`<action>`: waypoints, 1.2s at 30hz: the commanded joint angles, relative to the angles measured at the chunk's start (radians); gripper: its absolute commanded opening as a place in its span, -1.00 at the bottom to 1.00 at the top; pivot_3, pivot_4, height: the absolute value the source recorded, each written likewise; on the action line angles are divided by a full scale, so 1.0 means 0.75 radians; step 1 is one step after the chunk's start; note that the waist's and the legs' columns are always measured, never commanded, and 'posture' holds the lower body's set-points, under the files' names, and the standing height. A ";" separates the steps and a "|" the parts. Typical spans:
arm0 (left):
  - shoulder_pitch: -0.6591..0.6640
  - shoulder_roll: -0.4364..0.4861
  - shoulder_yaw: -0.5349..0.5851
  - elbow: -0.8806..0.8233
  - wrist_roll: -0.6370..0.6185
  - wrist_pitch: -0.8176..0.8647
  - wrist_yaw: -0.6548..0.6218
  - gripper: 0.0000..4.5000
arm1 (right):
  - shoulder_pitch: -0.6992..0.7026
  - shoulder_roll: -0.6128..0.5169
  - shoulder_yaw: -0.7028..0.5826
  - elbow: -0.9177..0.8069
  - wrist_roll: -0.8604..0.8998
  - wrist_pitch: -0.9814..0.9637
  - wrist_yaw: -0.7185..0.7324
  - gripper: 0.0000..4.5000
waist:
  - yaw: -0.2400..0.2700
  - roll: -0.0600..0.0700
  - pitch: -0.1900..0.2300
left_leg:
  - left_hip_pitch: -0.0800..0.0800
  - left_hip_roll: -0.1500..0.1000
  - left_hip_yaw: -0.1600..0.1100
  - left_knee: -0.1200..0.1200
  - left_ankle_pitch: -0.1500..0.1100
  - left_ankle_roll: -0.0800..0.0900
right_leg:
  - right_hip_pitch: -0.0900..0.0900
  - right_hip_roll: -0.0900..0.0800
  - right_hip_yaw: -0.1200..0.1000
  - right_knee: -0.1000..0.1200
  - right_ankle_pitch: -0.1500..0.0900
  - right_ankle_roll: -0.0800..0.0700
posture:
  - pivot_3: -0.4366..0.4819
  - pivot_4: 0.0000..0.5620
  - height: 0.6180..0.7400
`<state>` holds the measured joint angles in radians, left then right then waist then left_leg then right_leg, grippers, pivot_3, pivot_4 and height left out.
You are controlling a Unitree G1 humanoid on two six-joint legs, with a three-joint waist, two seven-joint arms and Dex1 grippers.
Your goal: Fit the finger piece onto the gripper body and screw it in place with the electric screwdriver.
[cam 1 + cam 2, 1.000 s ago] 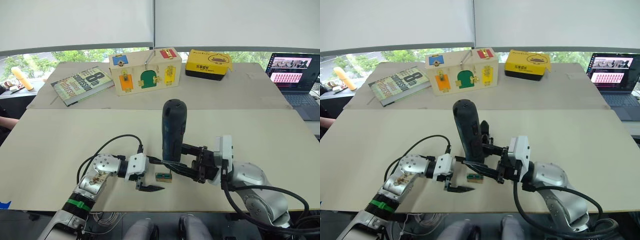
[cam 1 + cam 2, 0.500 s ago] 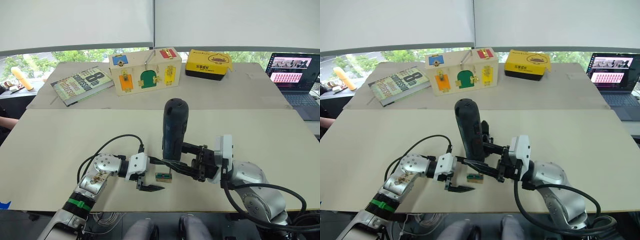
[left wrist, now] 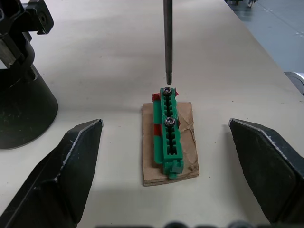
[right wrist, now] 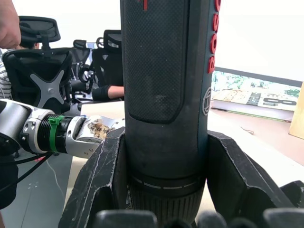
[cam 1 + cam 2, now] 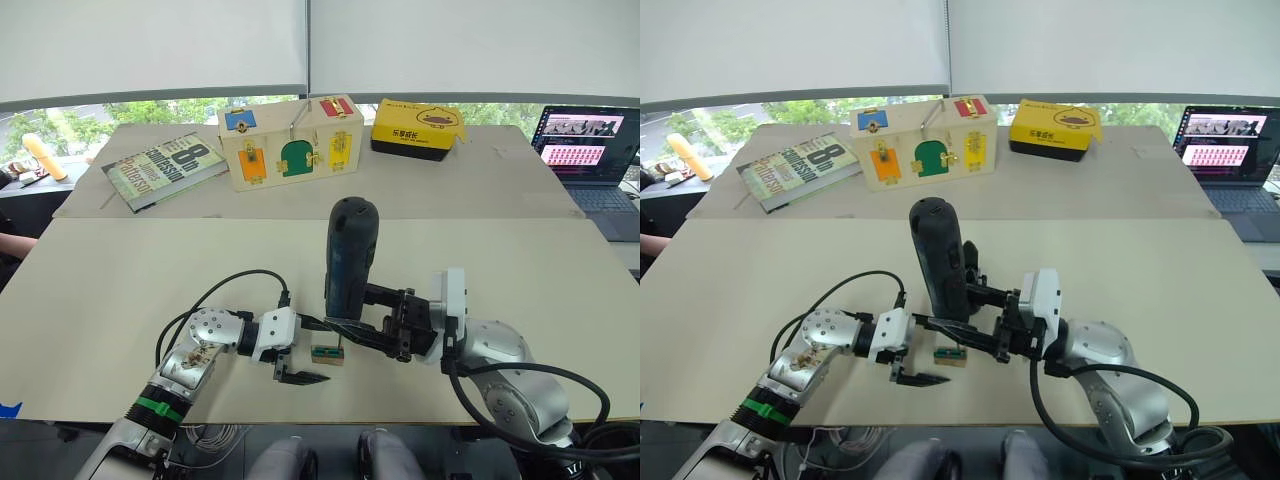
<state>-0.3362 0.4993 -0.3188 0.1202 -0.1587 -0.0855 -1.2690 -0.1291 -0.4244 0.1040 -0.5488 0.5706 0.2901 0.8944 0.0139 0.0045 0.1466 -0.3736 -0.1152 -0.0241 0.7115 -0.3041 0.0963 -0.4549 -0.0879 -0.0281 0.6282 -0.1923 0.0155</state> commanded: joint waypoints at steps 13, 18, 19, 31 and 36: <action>-0.022 -0.008 -0.003 -0.039 -0.012 -0.012 0.002 1.00 | -0.012 -0.007 -0.012 -0.034 0.004 -0.049 0.010 -0.16 | 0.000 0.000 0.000 | 0.000 0.000 0.000 0.000 0.000 0.000 | 0.000 0.000 0.000 0.000 0.000 0.000 | -0.05 -0.47 1.00; -0.025 -0.010 -0.004 -0.038 -0.013 -0.011 0.003 1.00 | -0.012 -0.009 -0.012 -0.032 0.007 -0.039 0.007 -0.16 | 0.000 0.000 0.000 | 0.000 0.000 0.000 0.000 0.000 0.000 | 0.000 0.000 0.000 0.000 0.000 0.000 | -0.05 -0.47 1.00; -0.025 -0.010 -0.004 -0.039 -0.013 -0.010 0.003 1.00 | -0.013 -0.008 -0.011 -0.032 0.008 -0.037 0.005 -0.16 | 0.000 0.000 0.000 | 0.000 0.000 0.000 0.000 0.000 0.000 | 0.000 0.000 0.000 0.000 0.000 0.000 | -0.05 -0.47 1.00; -0.025 -0.011 -0.003 -0.047 -0.013 -0.006 0.005 1.00 | -0.022 -0.001 0.012 -0.049 0.023 -0.017 -0.009 -0.16 | 0.000 0.000 0.000 | 0.000 0.000 0.000 0.000 0.000 0.000 | 0.000 0.000 0.000 0.000 0.000 0.000 | -0.05 -0.47 1.00; -0.022 -0.010 -0.002 -0.055 -0.014 0.000 0.007 1.00 | -0.022 -0.008 0.014 -0.047 0.022 -0.020 -0.005 -0.16 | 0.000 0.000 0.000 | 0.000 0.000 0.000 0.000 0.000 0.000 | 0.000 0.000 0.000 0.000 0.000 0.000 | -0.05 -0.47 1.00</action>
<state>-0.3410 0.4918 -0.3247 0.1173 -0.1587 -0.0851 -1.2672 -0.1282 -0.4340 0.1217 -0.5388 0.5561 0.2905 0.8893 0.0139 0.0044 0.1466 -0.3737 -0.1152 -0.0241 0.7114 -0.3041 0.0963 -0.4548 -0.0879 -0.0278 0.6283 -0.1923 0.0155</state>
